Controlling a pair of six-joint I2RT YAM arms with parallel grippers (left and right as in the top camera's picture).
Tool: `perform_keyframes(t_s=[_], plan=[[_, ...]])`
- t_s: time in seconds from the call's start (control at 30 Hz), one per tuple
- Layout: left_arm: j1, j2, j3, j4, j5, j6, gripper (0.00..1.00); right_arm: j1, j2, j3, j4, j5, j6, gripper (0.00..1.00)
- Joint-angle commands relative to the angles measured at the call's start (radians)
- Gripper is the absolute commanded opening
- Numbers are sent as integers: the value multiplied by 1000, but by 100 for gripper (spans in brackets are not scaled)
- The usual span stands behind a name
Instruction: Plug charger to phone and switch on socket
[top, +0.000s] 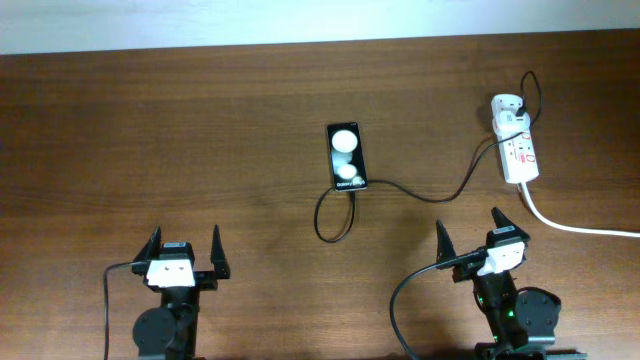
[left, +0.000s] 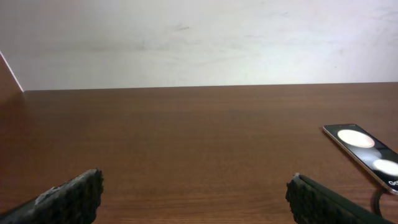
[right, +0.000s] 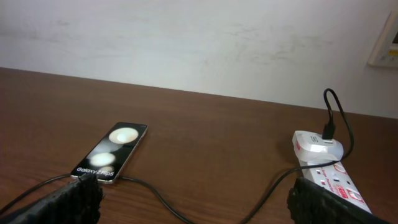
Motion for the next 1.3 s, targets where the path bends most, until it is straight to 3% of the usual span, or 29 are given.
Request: perform_keyframes(t_s=[0.0, 1.27], plan=[[7, -5, -2, -6, 14, 15, 99, 7, -8, -5, -10, 4, -26, 99], [7, -5, -2, -6, 14, 15, 99, 7, -8, -5, -7, 2, -21, 99]])
